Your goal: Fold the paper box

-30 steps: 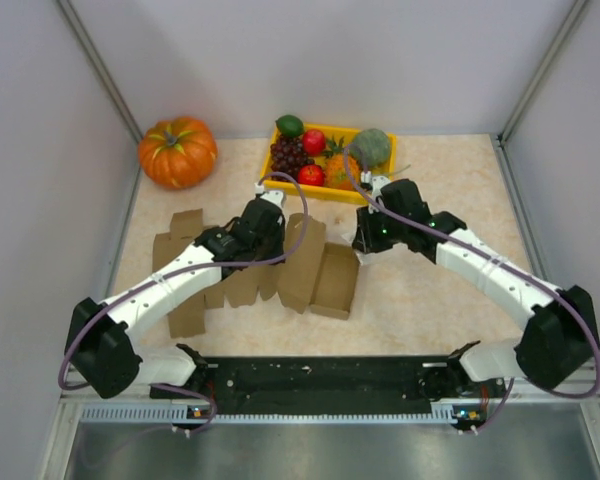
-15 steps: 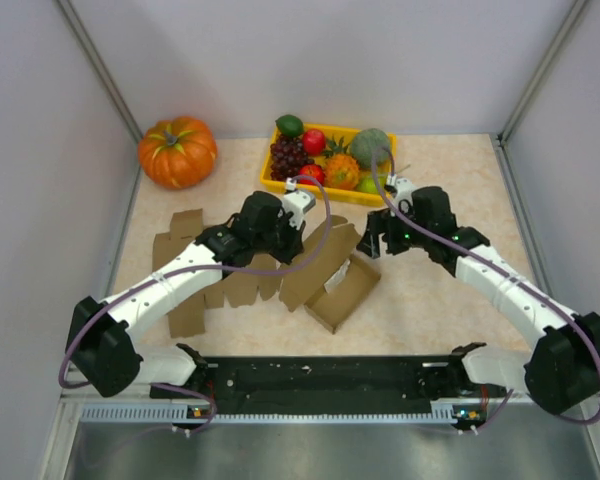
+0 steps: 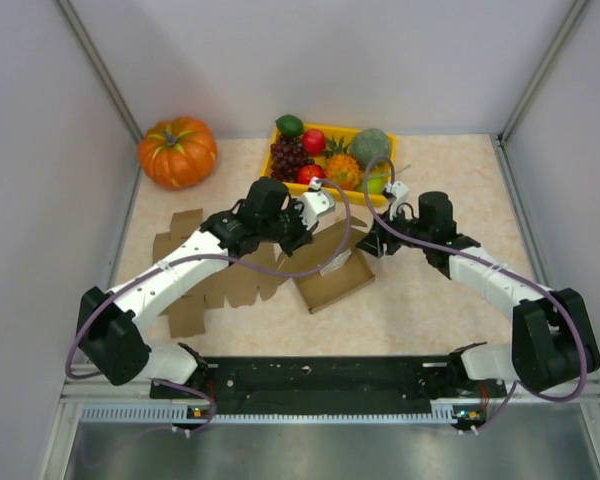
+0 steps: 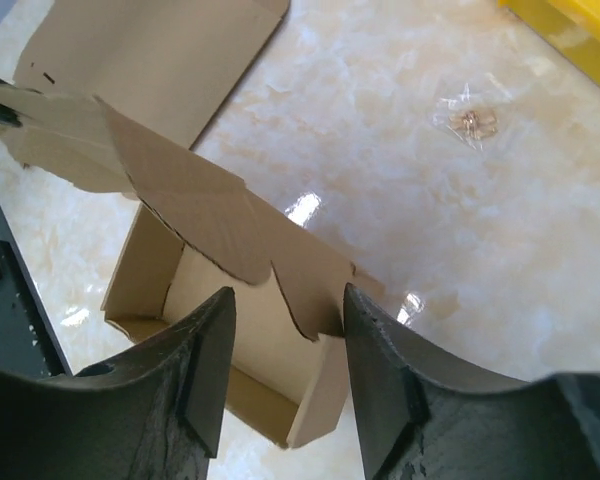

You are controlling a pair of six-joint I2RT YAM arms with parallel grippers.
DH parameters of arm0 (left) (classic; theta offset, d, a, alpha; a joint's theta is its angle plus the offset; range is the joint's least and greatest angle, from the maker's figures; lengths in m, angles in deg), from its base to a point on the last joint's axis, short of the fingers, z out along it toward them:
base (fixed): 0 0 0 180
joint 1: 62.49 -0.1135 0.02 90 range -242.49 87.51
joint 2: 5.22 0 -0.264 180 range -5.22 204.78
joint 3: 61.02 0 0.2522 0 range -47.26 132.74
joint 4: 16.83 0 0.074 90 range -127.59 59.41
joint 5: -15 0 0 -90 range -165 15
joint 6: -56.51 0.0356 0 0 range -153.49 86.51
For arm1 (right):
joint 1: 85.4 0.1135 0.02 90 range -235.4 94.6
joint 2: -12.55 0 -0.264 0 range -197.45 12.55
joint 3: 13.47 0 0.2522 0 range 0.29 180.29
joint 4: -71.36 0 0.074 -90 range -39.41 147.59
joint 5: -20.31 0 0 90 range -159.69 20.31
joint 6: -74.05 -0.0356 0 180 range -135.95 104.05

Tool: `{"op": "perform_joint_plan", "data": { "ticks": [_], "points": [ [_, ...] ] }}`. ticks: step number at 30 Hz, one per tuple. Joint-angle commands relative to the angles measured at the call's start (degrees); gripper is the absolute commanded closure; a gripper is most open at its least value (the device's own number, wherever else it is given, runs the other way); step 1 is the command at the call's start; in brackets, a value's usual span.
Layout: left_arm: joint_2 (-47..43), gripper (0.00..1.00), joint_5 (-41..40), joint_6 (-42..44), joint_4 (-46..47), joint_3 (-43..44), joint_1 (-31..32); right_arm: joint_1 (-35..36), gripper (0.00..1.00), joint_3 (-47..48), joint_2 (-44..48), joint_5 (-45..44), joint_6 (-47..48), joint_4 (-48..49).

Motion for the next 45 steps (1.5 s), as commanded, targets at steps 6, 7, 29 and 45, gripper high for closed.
{"op": "perform_joint_plan", "data": {
  "ticks": [6,7,29,45],
  "points": [
    [1.9,1.0,5.5,7.0,-1.9,4.5,-0.4,1.7,0.73,3.0,-0.8,-2.7,3.5,4.9],
    [2.0,1.0,5.2,6.3,-1.5,4.7,-0.4,1.9,0.78,3.2,-1.0,-3.7,3.5,4.1],
    [-11.1,0.34,0.4,-24.0,13.1,-17.4,-17.6,8.9,1.0,-5.0,8.6,-23.2,2.8,4.7],
    [2.6,0.81,13.3,-23.8,16.5,-12.1,-19.6,9.1,1.0,-4.2,9.1,-23.8,-2.0,3.3]
  ]
}}
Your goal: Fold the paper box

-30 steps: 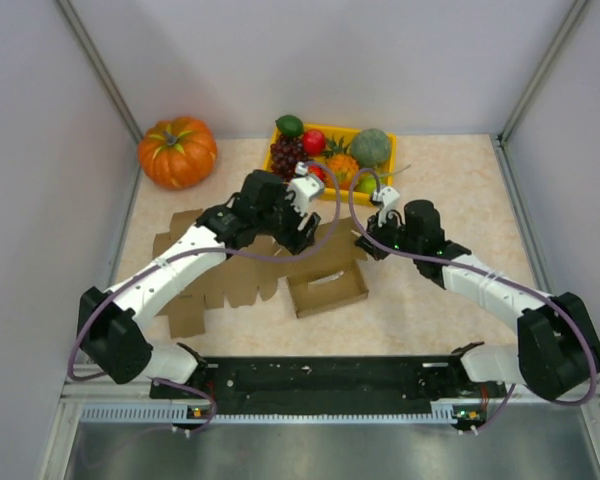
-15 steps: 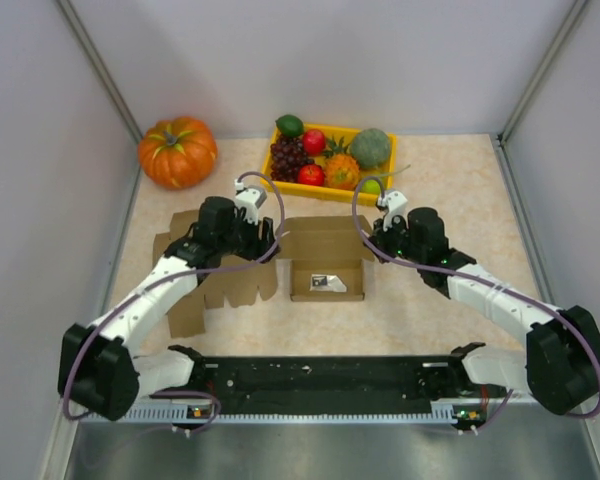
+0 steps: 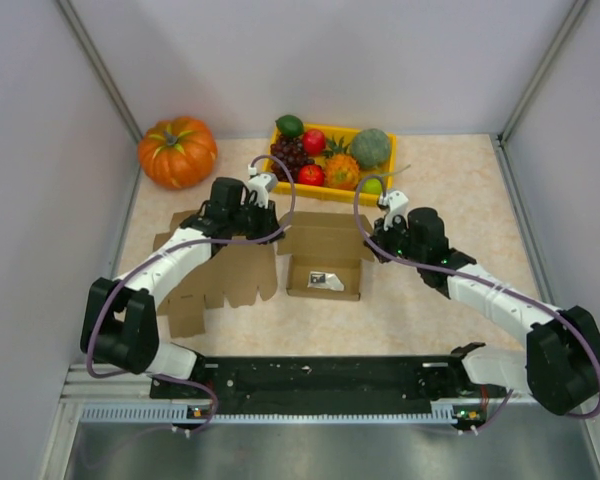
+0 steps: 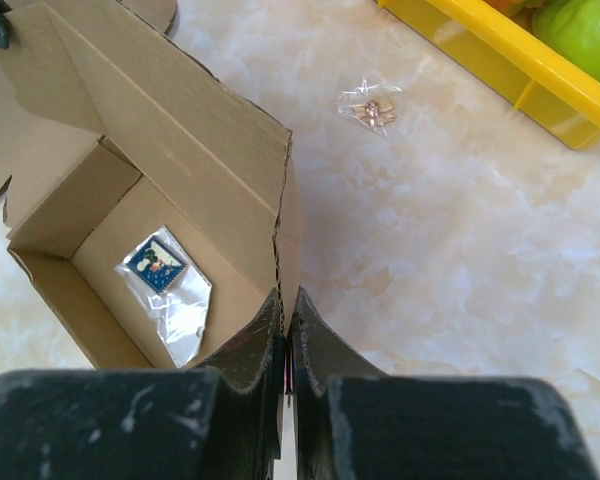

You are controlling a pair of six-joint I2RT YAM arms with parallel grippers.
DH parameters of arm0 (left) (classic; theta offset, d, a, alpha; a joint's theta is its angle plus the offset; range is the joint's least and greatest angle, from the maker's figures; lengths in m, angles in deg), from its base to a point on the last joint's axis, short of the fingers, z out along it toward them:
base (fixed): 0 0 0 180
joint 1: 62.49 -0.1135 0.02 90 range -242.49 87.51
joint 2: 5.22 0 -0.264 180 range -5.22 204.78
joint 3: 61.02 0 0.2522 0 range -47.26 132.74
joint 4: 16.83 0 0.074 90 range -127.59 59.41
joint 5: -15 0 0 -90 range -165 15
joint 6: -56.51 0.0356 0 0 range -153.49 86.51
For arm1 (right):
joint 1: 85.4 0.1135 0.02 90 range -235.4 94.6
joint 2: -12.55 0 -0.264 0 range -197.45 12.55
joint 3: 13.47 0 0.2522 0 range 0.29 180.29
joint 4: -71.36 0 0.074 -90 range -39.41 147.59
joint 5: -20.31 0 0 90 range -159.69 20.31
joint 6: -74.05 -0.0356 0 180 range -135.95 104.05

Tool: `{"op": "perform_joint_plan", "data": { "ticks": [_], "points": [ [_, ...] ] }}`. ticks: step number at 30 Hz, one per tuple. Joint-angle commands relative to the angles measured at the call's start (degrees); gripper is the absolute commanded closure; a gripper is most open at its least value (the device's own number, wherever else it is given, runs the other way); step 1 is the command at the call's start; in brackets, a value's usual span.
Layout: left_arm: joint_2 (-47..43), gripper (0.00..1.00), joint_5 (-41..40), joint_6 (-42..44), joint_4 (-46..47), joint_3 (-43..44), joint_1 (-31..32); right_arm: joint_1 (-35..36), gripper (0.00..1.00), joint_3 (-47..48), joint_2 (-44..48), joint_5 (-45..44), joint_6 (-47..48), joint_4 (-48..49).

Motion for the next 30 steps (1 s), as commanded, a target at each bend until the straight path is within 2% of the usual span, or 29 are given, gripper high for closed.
{"op": "perform_joint_plan", "data": {
  "ticks": [1,4,6,7,9,10,15,20,28,30],
  "points": [
    [-1.2,0.86,5.5,-1.4,6.2,-2.1,0.2,1.0,1.0,0.7,3.0,-4.3,-4.1,0.6],
    [-2.7,1.0,4.1,-3.3,7.7,-3.7,2.0,1.8,1.0,0.1,4.8,-9.2,-8.3,0.1],
    [-5.0,1.0,-0.7,-5.1,9.4,-5.1,5.1,4.3,1.0,0.2,5.5,-13.1,-13.2,-1.5],
    [-6.1,1.0,-2.9,-5.9,10.4,-7.2,6.4,6.0,1.0,0.5,5.9,-19.3,-15.0,-2.6],
    [-9.1,1.0,-11.5,-8.3,13.7,-9.4,11.0,11.5,1.0,1.1,6.0,-25.5,-19.2,-5.8],
    [-10.2,1.0,-14.7,-9.2,15.5,-11.7,12.8,13.2,1.0,1.1,6.1,-33.6,-21.1,-8.1],
    [-13.1,1.0,-32.7,-16.6,22.1,-16.7,22.0,21.3,1.0,-2.2,5.9,-47.7,-32.5,-10.3],
    [-14.2,1.0,-39.2,-18.6,26.3,-20.4,27.6,25.7,1.0,-0.8,4.6,-57.3,-40.8,-14.3],
    [-15.4,1.0,-46.0,-19.4,32.8,-26.5,34.3,34.1,1.0,-2.7,2.4,-67.1,-46.9,-16.5],
    [-15.9,1.0,-49.0,-19.5,33.0,-27.2,36.6,38.2,1.0,-2.5,2.5,-70.8,-50.2,-20.0]
  ]
}}
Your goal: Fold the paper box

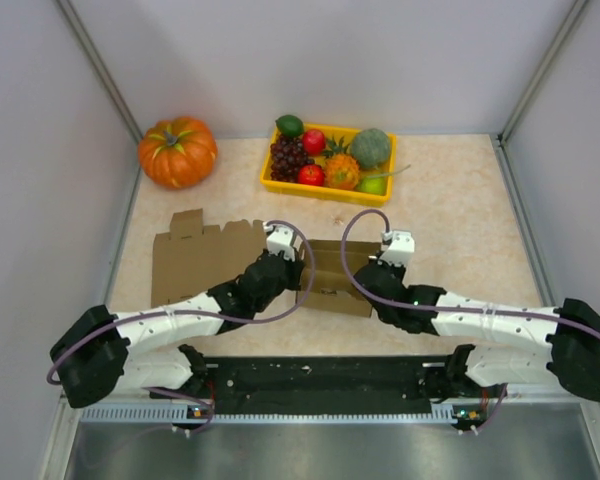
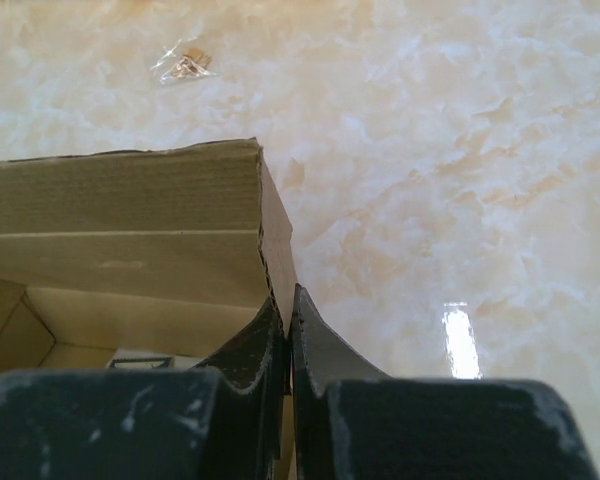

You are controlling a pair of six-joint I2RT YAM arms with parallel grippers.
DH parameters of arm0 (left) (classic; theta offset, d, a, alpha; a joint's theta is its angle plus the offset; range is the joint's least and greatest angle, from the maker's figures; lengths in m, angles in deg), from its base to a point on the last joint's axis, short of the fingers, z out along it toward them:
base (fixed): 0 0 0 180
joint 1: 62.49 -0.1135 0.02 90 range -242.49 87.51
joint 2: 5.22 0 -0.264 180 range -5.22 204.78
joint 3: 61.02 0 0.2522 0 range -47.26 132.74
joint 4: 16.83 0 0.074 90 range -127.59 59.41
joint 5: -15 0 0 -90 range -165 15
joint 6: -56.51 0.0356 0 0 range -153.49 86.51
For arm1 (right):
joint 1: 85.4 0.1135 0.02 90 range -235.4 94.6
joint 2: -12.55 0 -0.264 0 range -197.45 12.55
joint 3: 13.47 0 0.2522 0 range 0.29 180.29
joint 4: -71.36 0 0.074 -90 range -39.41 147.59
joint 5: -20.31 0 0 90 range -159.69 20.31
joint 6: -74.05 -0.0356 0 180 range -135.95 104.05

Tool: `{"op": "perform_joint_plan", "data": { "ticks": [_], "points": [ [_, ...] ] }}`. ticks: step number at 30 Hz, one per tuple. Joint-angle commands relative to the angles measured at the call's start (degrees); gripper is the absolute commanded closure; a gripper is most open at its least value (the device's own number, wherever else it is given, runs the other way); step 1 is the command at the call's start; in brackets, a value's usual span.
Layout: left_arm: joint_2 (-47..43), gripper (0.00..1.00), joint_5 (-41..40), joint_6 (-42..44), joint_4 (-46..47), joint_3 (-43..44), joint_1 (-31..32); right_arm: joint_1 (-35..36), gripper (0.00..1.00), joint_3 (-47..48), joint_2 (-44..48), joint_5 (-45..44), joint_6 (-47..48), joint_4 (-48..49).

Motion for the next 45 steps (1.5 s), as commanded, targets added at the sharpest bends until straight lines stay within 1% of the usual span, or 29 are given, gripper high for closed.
{"op": "perform_joint_plan", "data": {
  "ticks": [1,2,4,5,10,12,14,15,16,19,20,22,25,28,30,31,32,34,35,36,37,38,39,40,41,42,43,44,45],
  "points": [
    [-1.9,1.0,-4.5,-1.8,4.9,-2.5,4.6,7.1,1.0,-0.4,-0.4,-9.7,-8.2,-3.8],
    [-2.7,1.0,-6.2,-2.2,5.1,-3.2,5.3,8.7,1.0,-0.6,-0.6,-10.7,-8.9,-4.0],
    [-3.7,1.0,-6.7,-2.9,7.1,-5.7,6.8,9.6,1.0,-0.5,-0.8,-12.3,-10.7,-6.3],
    [-4.4,1.0,-7.1,-3.7,7.4,-6.3,7.7,11.2,1.0,-0.8,-0.5,-13.1,-12.9,-7.0],
    [-6.3,1.0,-11.7,-4.6,10.4,-11.4,11.6,16.8,1.0,-2.3,-1.6,-19.6,-15.9,-7.5],
    [-7.2,1.0,-12.5,-5.4,10.8,-12.9,11.9,17.9,1.0,-2.2,-2.6,-22.4,-16.8,-7.5],
    [-7.6,1.0,-13.2,-4.8,13.4,-13.7,12.0,18.0,1.0,-2.2,-3.3,-24.8,-18.1,-7.6],
    [-7.4,1.0,-13.5,-4.5,14.9,-14.7,12.1,18.0,1.0,-2.2,-4.0,-27.4,-18.7,-7.6],
    [-7.2,1.0,-14.0,-3.9,18.4,-15.2,12.0,18.0,1.0,-2.1,-4.5,-28.7,-19.0,-7.6],
    [-5.1,1.0,-15.7,-1.4,21.5,-15.1,12.1,17.9,1.0,-1.6,-6.0,-32.8,-20.0,-7.7],
    [-4.0,1.0,-16.6,-1.0,23.5,-15.0,12.1,17.7,1.0,-1.3,-6.3,-33.4,-20.4,-7.7],
    [-2.6,1.0,-18.3,-0.6,24.5,-14.0,12.0,17.1,1.0,0.0,-7.4,-33.5,-20.8,-8.1],
    [1.6,1.0,-21.2,2.8,29.6,-12.4,12.0,16.0,1.0,1.7,-9.5,-33.1,-20.4,-8.2],
    [5.2,1.0,-22.3,5.2,32.4,-10.4,11.9,15.6,1.0,2.9,-10.0,-32.5,-19.6,-8.0],
    [6.0,1.0,-22.0,5.4,32.9,-9.7,12.0,15.6,1.0,3.9,-9.5,-31.6,-16.8,-8.0],
    [6.0,1.0,-21.6,5.4,32.5,-9.6,11.9,15.6,0.94,3.9,-8.9,-31.3,-16.0,-8.0],
    [5.6,1.0,-21.5,4.9,32.0,-9.5,12.1,15.7,0.81,3.6,-7.1,-30.7,-14.8,-8.0],
    [4.8,1.0,-20.6,3.8,30.8,-10.4,12.0,15.7,0.68,3.1,-5.4,-27.3,-12.5,-7.9],
    [3.9,1.0,-20.3,3.4,30.6,-10.9,12.1,15.6,0.55,3.0,-4.3,-25.7,-9.3,-7.9],
    [3.7,1.0,-19.8,3.3,30.2,-11.4,12.1,15.7,0.49,2.9,-2.3,-21.6,-7.9,-8.0],
    [3.4,1.0,-18.6,3.4,29.0,-11.4,12.1,15.6,0.43,2.4,-1.0,-20.1,-6.7,-7.8],
    [3.3,1.0,-18.7,3.1,28.3,-11.4,12.1,15.6,0.31,2.2,0.2,-18.0,-3.9,-7.9],
    [3.3,1.0,-19.0,2.9,28.2,-11.6,12.1,15.5,0.25,2.1,3.1,-13.2,-1.9,-7.8],
    [3.2,1.0,-18.9,2.9,28.4,-11.8,12.2,15.5,0.22,1.7,4.5,-10.7,-0.1,-7.8],
    [2.9,1.0,-19.0,2.9,28.5,-12.0,12.2,15.5,0.12,1.5,6.0,-7.5,3.7,-7.9],
    [2.6,1.0,-19.1,2.7,28.5,-12.5,12.3,15.5,0.1,1.6,7.4,-1.6,6.4,-7.9],
    [2.6,1.0,-19.1,2.5,28.5,-12.6,12.3,15.5,0.04,2.8,9.6,1.9,9.1,-8.8],
    [2.4,1.0,-19.1,2.7,28.5,-12.7,12.4,15.5,0.02,3.5,10.7,5.9,13.5,-9.4],
    [2.4,1.0,-19.1,2.5,28.5,-13.0,12.4,15.5,0.01,4.3,11.6,13.1,16.1,-9.9]
  ]
}}
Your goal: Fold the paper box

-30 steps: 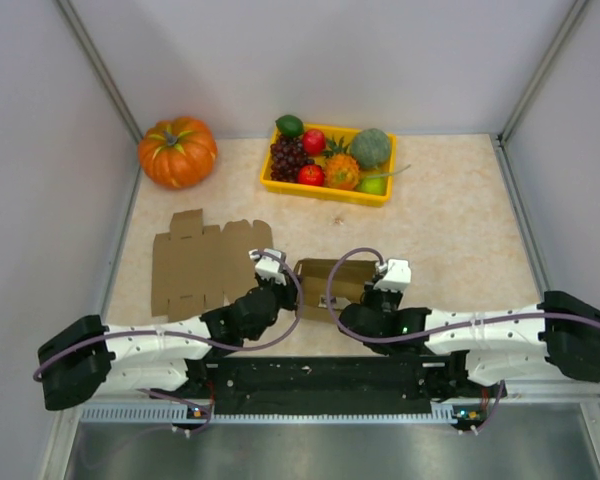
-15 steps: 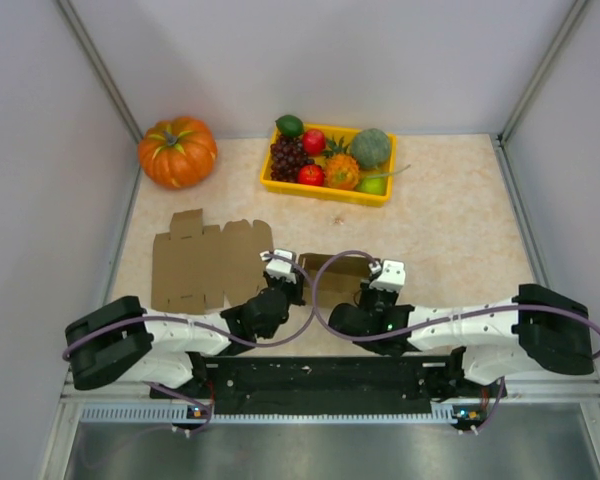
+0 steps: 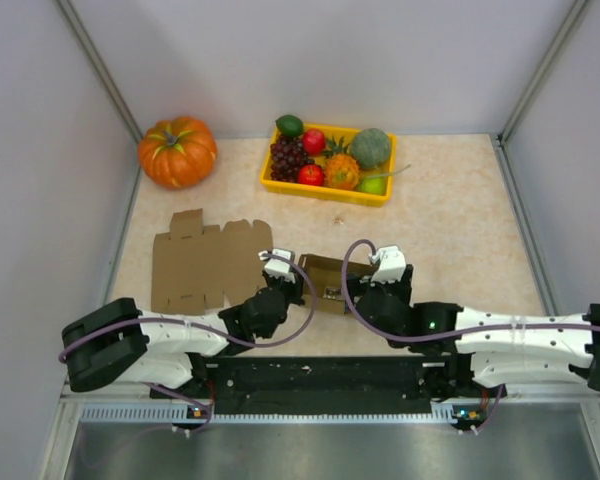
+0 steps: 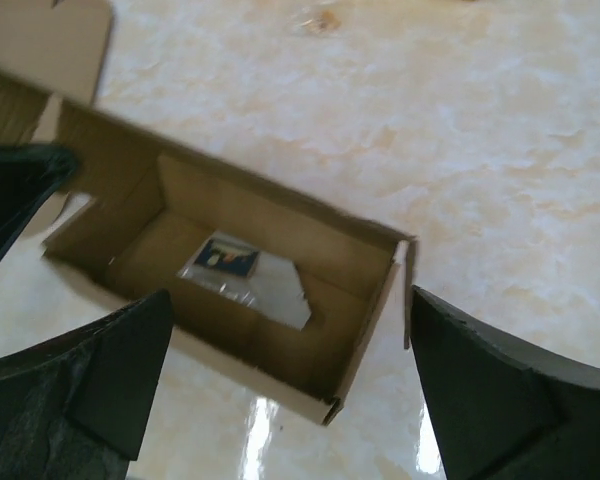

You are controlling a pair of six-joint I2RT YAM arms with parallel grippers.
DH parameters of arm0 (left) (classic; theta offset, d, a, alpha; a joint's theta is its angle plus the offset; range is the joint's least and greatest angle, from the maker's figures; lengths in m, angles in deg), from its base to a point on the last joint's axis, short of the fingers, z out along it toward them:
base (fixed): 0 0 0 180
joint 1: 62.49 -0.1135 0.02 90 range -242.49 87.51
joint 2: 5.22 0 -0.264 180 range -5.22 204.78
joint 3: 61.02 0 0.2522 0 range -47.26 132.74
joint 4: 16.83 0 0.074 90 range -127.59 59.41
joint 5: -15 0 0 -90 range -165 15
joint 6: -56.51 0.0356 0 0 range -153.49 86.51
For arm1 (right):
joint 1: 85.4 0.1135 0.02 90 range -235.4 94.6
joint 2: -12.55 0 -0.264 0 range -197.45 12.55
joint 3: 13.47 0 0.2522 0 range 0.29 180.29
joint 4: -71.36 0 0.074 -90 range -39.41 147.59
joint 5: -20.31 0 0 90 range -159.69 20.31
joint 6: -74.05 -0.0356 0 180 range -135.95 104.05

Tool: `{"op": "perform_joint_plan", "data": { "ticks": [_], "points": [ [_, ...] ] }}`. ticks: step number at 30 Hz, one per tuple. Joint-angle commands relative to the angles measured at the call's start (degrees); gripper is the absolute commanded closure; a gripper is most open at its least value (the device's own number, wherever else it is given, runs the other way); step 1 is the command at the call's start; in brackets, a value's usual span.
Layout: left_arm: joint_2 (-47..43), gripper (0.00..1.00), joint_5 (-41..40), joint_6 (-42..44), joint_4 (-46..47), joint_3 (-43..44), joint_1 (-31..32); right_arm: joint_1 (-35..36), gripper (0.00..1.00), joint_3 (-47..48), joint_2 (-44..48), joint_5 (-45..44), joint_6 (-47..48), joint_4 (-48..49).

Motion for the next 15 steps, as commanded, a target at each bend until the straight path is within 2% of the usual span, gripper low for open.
{"op": "perform_joint_plan", "data": {
  "ticks": [1,5,8,9,12,15],
  "points": [
    [-1.4,1.0,0.4,-0.9,1.1,-1.1,0.4,-0.3,0.01,6.3,6.1,23.9,15.4,-2.8],
    [-0.3,1.0,0.1,-1.8,1.3,-1.3,1.1,-0.9,0.01,14.7,11.6,34.5,17.0,-7.1],
    [0.6,1.0,0.0,-1.9,1.9,-1.3,2.0,-3.9,0.01,26.1,6.6,39.9,13.4,-15.0],
    [0.9,1.0,-0.4,-1.9,1.9,-1.0,2.2,-11.4,0.01,28.2,4.3,50.1,11.2,-16.4],
    [1.9,1.0,-1.4,-1.9,2.1,-1.1,3.4,-24.0,0.01,30.5,-4.0,69.0,4.9,-15.7],
    [2.3,1.0,-2.0,-1.9,2.6,-1.3,3.6,-24.2,0.01,32.8,-6.6,68.9,4.9,-11.4]
  ]
}}
